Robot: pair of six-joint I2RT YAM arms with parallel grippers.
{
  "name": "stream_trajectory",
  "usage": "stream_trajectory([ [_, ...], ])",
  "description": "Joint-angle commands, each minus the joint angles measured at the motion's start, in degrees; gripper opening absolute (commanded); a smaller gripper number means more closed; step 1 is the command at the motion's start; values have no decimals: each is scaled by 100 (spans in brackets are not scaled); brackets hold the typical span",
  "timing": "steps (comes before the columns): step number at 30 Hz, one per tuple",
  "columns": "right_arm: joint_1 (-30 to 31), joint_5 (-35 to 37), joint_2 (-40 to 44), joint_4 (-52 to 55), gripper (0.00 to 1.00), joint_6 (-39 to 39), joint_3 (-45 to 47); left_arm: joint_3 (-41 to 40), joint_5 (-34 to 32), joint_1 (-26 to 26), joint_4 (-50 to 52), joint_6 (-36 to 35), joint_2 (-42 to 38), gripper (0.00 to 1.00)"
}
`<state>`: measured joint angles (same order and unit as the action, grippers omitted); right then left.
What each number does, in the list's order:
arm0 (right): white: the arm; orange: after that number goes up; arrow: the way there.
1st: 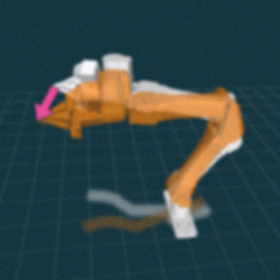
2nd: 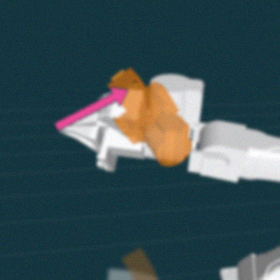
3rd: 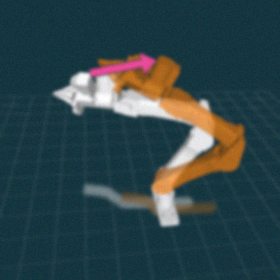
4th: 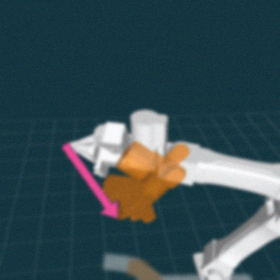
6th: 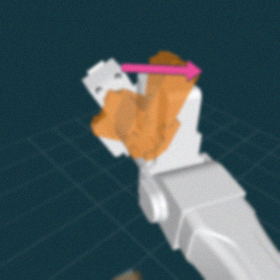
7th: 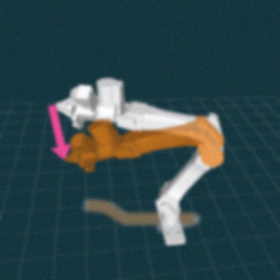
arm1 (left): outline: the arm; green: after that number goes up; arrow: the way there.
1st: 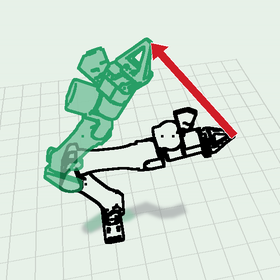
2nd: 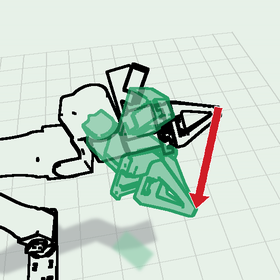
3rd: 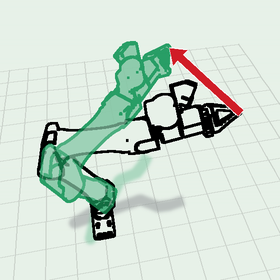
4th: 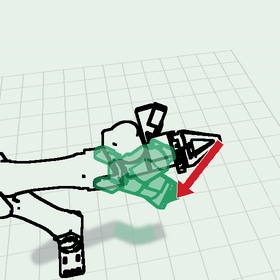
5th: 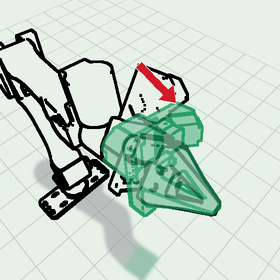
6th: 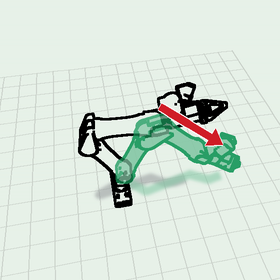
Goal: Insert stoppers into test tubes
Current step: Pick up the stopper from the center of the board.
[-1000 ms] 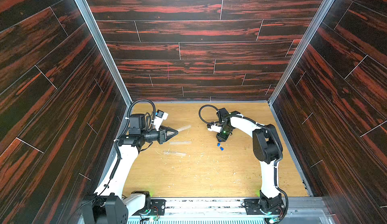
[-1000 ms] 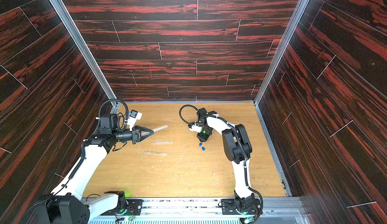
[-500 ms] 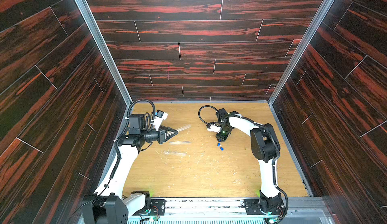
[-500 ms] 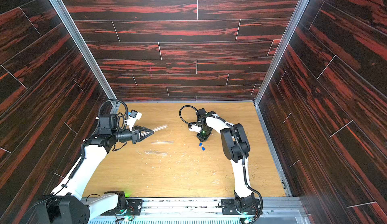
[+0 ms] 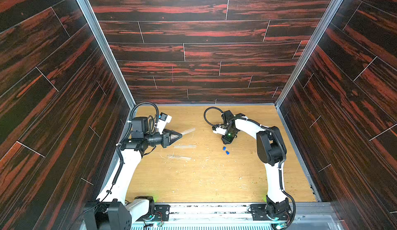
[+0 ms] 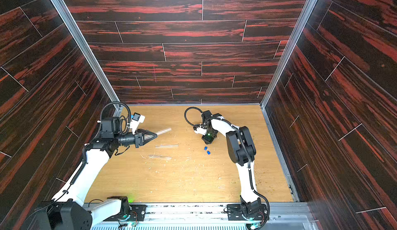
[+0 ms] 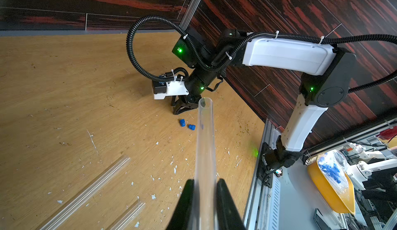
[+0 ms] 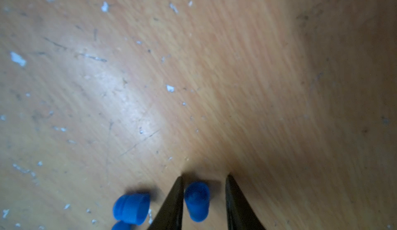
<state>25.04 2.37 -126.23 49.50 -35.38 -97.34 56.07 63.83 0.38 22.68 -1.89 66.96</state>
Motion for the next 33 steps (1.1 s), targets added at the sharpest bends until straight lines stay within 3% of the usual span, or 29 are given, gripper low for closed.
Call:
stream_trajectory([
  [1,-16,-101,-286,165,34,57,-122,-75,37,36,0,-75,-148,9],
  [33,-78,-221,-23,79,16,302,-122,-104,46,41,-88,-22,-148,9],
])
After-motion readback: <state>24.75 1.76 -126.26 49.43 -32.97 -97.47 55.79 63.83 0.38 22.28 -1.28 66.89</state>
